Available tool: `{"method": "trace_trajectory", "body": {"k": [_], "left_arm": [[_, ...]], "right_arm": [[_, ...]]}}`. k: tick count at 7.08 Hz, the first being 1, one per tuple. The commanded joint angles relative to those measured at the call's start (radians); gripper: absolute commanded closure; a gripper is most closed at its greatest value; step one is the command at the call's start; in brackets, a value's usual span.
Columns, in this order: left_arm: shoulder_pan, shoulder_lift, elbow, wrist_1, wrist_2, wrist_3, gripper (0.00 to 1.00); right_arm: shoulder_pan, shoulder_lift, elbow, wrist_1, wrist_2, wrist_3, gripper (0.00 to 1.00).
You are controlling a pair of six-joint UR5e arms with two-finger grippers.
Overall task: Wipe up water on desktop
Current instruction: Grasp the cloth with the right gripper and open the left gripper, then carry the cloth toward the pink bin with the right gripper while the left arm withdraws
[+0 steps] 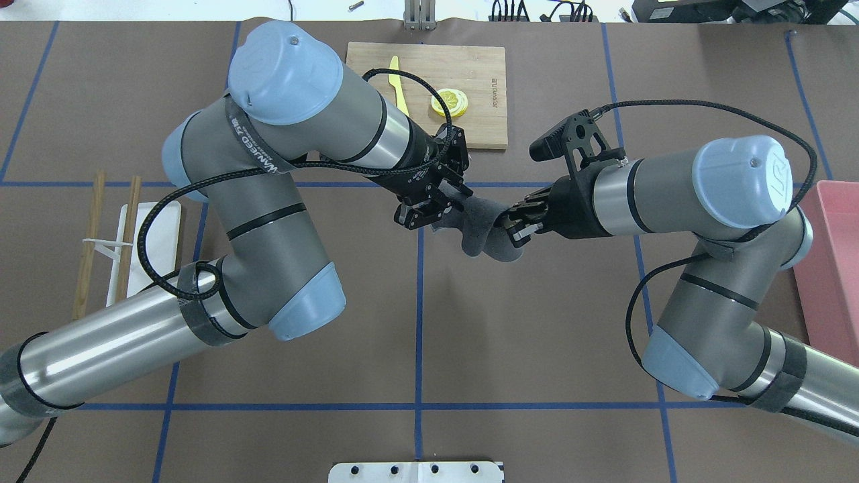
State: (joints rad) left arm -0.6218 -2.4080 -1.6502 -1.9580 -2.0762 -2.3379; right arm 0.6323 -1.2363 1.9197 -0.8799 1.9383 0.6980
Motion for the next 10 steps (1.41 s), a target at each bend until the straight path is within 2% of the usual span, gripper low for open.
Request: {"method": "trace_trajectory", "body": {"k": [1,2,3,4,5,6,8,9,10], "left_arm": [[-0.024,0.015,-0.01,0.007,0.001,0.029,0.03],[-0.059,0.053,-0.028,0.011,-0.002,0.078,0.02],[-0.097,0.11,-0.101,0.034,0.002,0.226,0.02],[-0.128,0.163,-0.178,0.101,0.002,0.422,0.02],[-0.16,0.17,-0.201,0.185,0.013,0.583,0.02],[-0.186,0.187,-0.204,0.203,0.06,0.714,0.02],[-0.206,0.272,-0.252,0.215,0.132,0.915,0.02],[-0.24,0.289,-0.294,0.314,0.131,1.045,0.02],[-0.255,0.291,-0.351,0.484,0.131,1.159,0.02]], "right_arm": [[0.029,-0.035,0.039,-0.042,0.005,0.003,1.0],[0.074,-0.089,0.101,-0.154,0.011,0.002,1.0],[0.137,-0.1,0.126,-0.3,0.054,-0.014,1.0],[0.195,-0.101,0.125,-0.391,0.089,-0.026,1.0],[0.24,-0.11,0.127,-0.5,0.082,-0.138,1.0],[0.274,-0.138,0.119,-0.558,0.058,-0.301,1.0],[0.308,-0.193,0.069,-0.57,-0.037,-0.562,1.0],[0.335,-0.204,0.038,-0.568,-0.054,-0.668,1.0],[0.355,-0.222,0.012,-0.561,-0.059,-0.727,1.0]]}}
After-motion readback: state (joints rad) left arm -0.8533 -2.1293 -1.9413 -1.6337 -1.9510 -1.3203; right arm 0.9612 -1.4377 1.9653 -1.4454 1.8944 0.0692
